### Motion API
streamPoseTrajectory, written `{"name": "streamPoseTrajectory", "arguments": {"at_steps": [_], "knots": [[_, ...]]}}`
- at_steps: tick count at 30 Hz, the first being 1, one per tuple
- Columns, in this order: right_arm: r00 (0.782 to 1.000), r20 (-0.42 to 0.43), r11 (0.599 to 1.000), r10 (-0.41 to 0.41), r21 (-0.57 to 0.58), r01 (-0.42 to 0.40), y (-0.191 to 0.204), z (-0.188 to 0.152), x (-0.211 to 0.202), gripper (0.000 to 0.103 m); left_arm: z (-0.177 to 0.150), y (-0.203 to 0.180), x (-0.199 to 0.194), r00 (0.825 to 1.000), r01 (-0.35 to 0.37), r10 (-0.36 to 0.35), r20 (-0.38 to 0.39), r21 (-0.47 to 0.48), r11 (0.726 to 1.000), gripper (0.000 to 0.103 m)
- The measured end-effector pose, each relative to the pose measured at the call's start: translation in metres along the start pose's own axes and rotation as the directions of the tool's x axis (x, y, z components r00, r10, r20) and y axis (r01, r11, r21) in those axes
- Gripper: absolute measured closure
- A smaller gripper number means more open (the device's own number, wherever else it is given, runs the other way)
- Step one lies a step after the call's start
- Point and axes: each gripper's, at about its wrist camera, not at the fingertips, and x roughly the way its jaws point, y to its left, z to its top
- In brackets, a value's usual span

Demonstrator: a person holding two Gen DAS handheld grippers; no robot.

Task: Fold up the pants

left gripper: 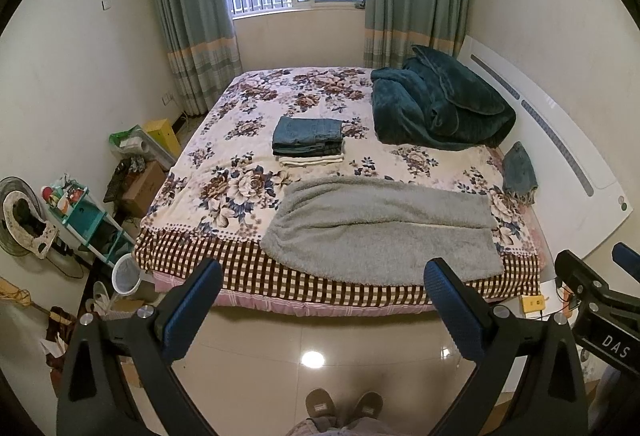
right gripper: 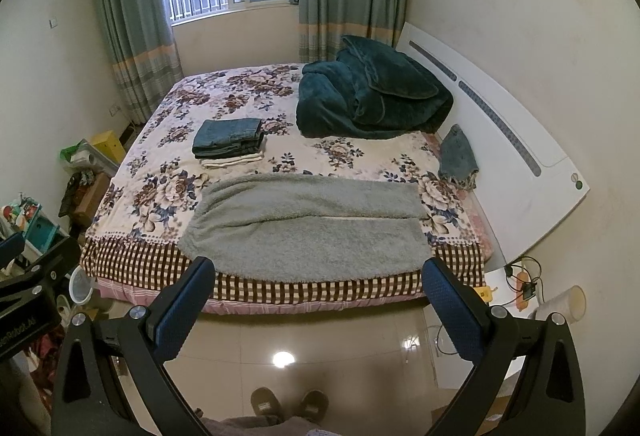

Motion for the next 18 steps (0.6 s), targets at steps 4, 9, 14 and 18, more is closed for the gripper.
{"name": "streamPoseTrajectory", "arguments": {"at_steps": [4,9,14,18], "knots": [[1.000,0.006,1.000,0.001,-0.003,-0.001,0.004,0.006,-0.003,0.000,0.004,0.000,0.004,1.000,0.000,0.000,0.001,-0.001,1.000,0.000],[1.000,0.009,1.000,0.000,-0.002,0.000,0.005,0.008,-0.006,0.000,0.006,-0.001,0.004,1.000,-0.001,0.001,0.003,-0.002,1.000,0.000],[1.000,0.010,1.000,0.000,-0.002,0.000,0.004,0.011,-0.007,0.000,0.024,-0.006,-0.001,1.000,0.003,-0.003,0.003,-0.003,1.000,0.000],[1.000,0.010,1.000,0.001,-0.001,-0.001,0.004,0.011,-0.007,0.000,0.027,-0.008,0.000,1.000,0.002,-0.002,0.005,-0.001,1.000,0.000]]}}
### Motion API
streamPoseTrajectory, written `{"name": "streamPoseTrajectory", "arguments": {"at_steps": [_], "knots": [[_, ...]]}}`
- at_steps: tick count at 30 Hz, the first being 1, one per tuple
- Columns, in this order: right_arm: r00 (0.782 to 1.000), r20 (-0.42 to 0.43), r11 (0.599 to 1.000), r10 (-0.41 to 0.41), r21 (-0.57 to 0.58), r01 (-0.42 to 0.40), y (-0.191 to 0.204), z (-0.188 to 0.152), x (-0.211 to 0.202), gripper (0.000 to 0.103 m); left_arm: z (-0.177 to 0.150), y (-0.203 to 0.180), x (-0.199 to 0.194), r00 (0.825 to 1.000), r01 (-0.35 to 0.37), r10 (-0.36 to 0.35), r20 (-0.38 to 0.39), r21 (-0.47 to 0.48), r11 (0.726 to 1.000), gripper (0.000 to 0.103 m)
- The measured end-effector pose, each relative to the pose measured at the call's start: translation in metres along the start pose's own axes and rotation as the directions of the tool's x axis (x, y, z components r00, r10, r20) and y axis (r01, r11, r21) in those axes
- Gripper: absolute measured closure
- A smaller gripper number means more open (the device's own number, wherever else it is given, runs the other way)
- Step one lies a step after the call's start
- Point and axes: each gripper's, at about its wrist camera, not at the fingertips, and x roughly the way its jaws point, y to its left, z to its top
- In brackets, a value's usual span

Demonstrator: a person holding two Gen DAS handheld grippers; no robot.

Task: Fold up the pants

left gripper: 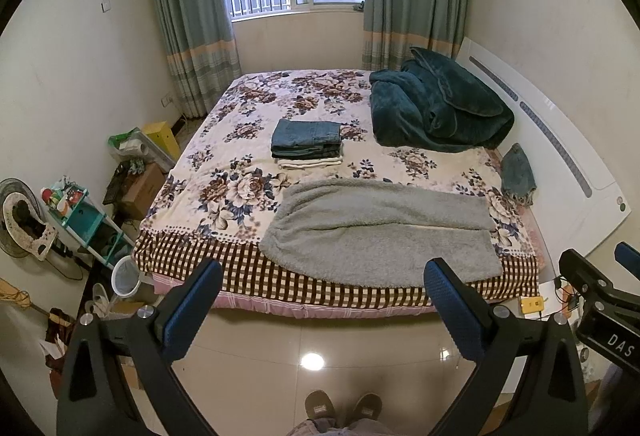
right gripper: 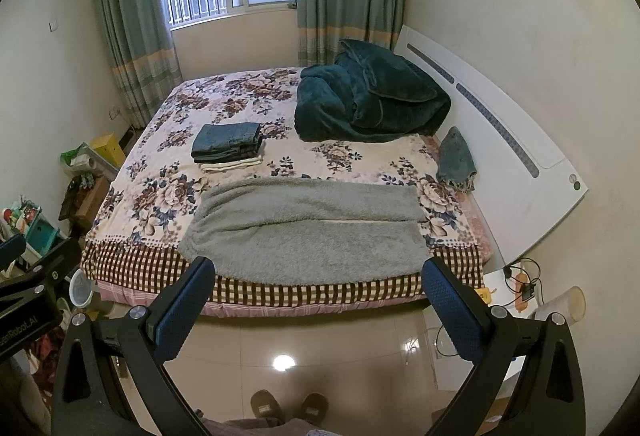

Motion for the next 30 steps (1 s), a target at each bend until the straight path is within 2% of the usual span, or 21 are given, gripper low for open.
{"name": "streamPoseTrajectory", "arguments": {"at_steps": [23,30], "knots": [[1.000,0.008,1.000,0.018,-0.001,-0.018,-0.011,-0.001,-0.009,0.000,0.004,0.000,-0.003,1.000,0.001,-0.001,0.005,-0.010,1.000,0.000],[0.999,-0.007,0.999,0.037,0.004,-0.037,-0.027,-0.005,0.002,0.000,-0.012,-0.003,-0.007,1.000,-0.011,0.011,0.009,-0.021,1.000,0.000]]}}
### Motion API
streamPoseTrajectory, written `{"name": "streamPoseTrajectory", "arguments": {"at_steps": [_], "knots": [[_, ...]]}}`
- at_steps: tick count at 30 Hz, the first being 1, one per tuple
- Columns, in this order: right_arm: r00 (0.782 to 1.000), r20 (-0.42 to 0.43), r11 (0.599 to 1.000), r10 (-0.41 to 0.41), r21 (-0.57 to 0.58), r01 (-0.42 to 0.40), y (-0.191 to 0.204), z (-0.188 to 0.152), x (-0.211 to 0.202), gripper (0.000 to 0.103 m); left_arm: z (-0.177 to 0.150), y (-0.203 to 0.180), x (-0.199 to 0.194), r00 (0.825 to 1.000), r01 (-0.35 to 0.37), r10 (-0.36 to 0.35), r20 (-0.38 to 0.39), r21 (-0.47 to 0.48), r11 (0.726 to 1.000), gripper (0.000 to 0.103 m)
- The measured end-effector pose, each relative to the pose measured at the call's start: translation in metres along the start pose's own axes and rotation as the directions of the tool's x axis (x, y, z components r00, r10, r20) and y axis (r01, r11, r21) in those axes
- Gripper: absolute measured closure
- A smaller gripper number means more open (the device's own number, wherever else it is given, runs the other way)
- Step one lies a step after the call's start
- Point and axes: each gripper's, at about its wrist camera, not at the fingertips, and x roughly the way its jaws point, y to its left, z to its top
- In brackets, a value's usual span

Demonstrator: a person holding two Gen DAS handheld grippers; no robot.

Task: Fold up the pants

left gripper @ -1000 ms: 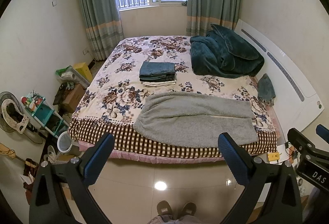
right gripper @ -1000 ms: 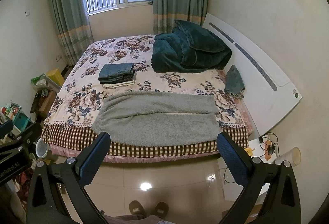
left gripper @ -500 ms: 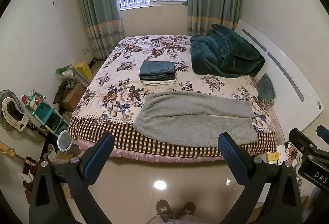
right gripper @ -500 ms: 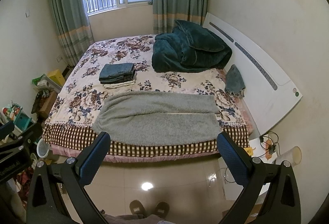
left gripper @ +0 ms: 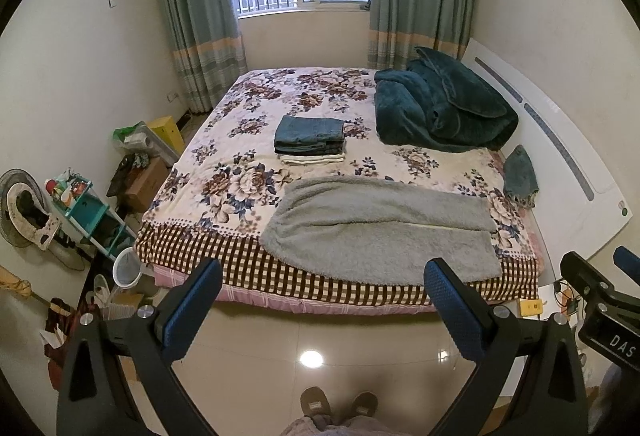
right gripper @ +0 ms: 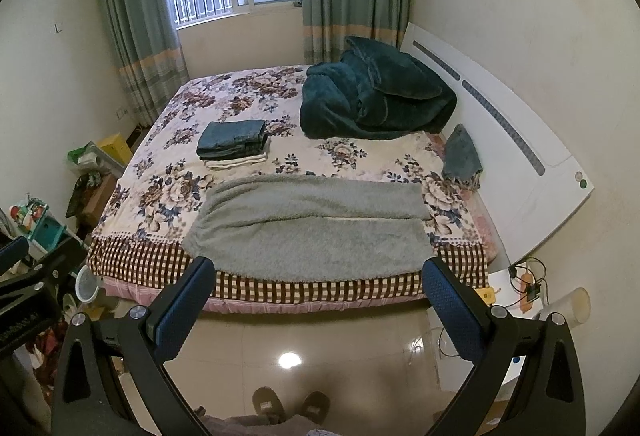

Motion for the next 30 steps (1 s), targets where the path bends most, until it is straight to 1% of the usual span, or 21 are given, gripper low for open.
{"name": "streamPoseTrajectory", "arguments": {"at_steps": [2,4,6,10,14,17,20,23,24,26,28,29,30], "knots": [[1.000,0.002,1.000,-0.001,0.006,0.001,-0.001,-0.003,0.003,0.000,0.000,-0.003,0.004,1.000,-0.017,0.017,0.016,-0.006,1.000,0.000],[1.000,0.007,1.000,-0.024,0.010,0.024,-0.007,-0.003,0.014,0.000,0.000,-0.006,0.011,0.999,-0.037,0.037,0.030,-0.023,0.999,0.000],[1.000,0.005,0.999,-0.030,0.015,0.030,-0.014,-0.002,0.028,0.000,0.002,-0.007,0.020,0.998,-0.042,0.044,0.038,-0.041,0.998,0.000],[0.999,-0.004,0.999,-0.045,0.025,0.045,-0.031,0.003,0.064,0.000,0.007,-0.011,0.043,0.995,-0.082,0.085,0.049,-0.067,0.994,0.000],[0.997,-0.022,0.997,-0.073,0.035,0.073,-0.044,0.022,0.110,0.000,0.019,-0.018,0.077,0.994,-0.107,0.109,0.030,-0.073,0.992,0.000],[0.995,-0.032,0.994,-0.094,0.044,0.096,-0.052,0.040,0.147,0.000,0.032,-0.026,0.105,0.992,-0.125,0.126,0.019,-0.057,0.991,0.000],[0.992,-0.059,0.992,-0.109,0.064,0.113,-0.061,0.064,0.194,0.000,0.051,-0.033,0.141,0.991,-0.134,0.134,0.006,-0.042,0.990,0.000],[0.987,-0.098,0.986,-0.128,0.091,0.137,-0.069,0.091,0.250,0.000,0.074,-0.040,0.184,0.991,-0.137,0.136,-0.011,-0.036,0.990,0.000],[0.984,-0.119,0.984,-0.132,0.105,0.145,-0.073,0.101,0.276,0.000,0.081,-0.042,0.198,0.991,-0.136,0.135,-0.019,-0.034,0.990,0.000],[0.979,-0.157,0.980,-0.133,0.128,0.154,-0.079,0.119,0.319,0.000,0.100,-0.042,0.237,0.989,-0.139,0.137,-0.047,-0.040,0.990,0.000],[0.970,-0.204,0.973,-0.130,0.164,0.165,-0.087,0.141,0.374,0.000,0.117,-0.039,0.278,0.987,-0.138,0.134,-0.084,-0.047,0.989,0.000],[0.965,-0.225,0.969,-0.133,0.177,0.174,-0.090,0.152,0.398,0.000,0.128,-0.037,0.306,0.985,-0.135,0.128,-0.114,-0.055,0.989,0.000],[0.957,-0.257,0.962,-0.133,0.201,0.187,-0.095,0.165,0.432,0.000,0.138,-0.034,0.335,0.981,-0.135,0.125,-0.147,-0.065,0.989,0.000]]}}
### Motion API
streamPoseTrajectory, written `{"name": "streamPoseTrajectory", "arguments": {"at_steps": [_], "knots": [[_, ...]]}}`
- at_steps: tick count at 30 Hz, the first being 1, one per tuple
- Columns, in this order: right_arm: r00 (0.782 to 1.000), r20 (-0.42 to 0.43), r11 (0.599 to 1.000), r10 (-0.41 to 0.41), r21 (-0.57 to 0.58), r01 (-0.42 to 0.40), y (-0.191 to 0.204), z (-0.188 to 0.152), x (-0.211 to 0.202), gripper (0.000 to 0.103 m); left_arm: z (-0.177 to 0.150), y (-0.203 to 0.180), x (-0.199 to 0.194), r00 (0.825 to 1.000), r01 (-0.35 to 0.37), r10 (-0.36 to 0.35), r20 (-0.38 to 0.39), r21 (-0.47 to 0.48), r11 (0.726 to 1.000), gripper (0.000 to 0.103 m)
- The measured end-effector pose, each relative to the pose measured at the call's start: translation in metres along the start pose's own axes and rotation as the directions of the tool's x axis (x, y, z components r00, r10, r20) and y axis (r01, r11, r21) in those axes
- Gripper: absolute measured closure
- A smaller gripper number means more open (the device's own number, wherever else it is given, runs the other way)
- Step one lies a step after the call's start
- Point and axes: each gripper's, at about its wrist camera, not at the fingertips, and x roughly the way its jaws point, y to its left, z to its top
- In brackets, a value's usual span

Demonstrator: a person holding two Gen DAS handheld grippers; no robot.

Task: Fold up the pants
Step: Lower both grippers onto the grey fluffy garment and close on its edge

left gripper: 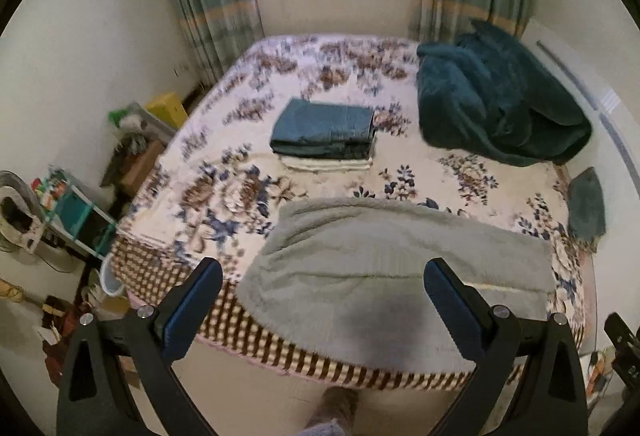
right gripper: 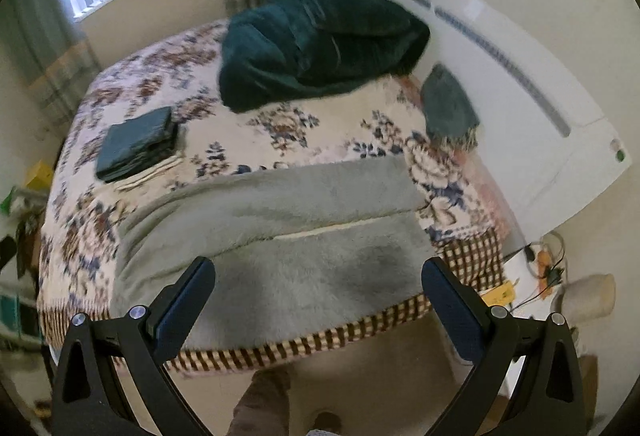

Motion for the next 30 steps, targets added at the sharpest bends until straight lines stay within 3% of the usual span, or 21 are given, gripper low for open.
{"name": "streamPoseTrajectory", "arguments": {"at_steps": [3,9,13,16,18,21,23,26,30], "knots": [[0.997,-0.074,0.997,-0.011,0.077,0.017,0.009,0.047,0.075,0.000,0.032,-0.006,0.072,0.995,-0.001,-0.003,-0.097,-0.040,0.999,0.000],[0.983,-0.177,0.961,0.045,0.277,0.006,0.004,0.124,0.241,0.000,0.074,-0.014,0.227,0.964,-0.031,-0.003,-0.267,-0.126,0.992,0.000],[0.975,-0.223,0.915,-0.020,0.390,0.108,-0.024,0.148,0.343,0.000,0.080,-0.020,0.313,0.933,-0.084,0.010,-0.361,-0.190,0.978,0.000],[0.958,-0.286,0.867,-0.039,0.467,0.174,-0.052,0.156,0.422,0.000,0.081,-0.031,0.381,0.905,-0.129,0.024,-0.424,-0.220,0.967,0.000],[0.945,-0.326,0.837,-0.030,0.509,0.202,-0.070,0.152,0.467,0.000,0.077,-0.039,0.423,0.878,-0.160,0.030,-0.477,-0.233,0.959,0.000],[0.923,-0.384,0.792,-0.002,0.563,0.236,-0.093,0.148,0.539,0.000,0.072,-0.045,0.480,0.834,-0.200,0.003,-0.552,-0.298,0.933,0.000],[0.911,-0.411,0.778,0.008,0.575,0.253,-0.100,0.141,0.566,0.000,0.070,-0.042,0.511,0.809,-0.233,-0.031,-0.587,-0.368,0.900,0.000],[0.892,-0.452,0.749,0.031,0.601,0.279,-0.109,0.137,0.612,0.000,0.072,-0.035,0.543,0.792,-0.293,-0.039,-0.609,-0.435,0.852,0.000],[0.872,-0.489,0.728,0.030,0.608,0.317,-0.119,0.139,0.650,0.000,0.068,-0.023,0.561,0.771,-0.364,-0.009,-0.636,-0.453,0.814,0.000]]}}
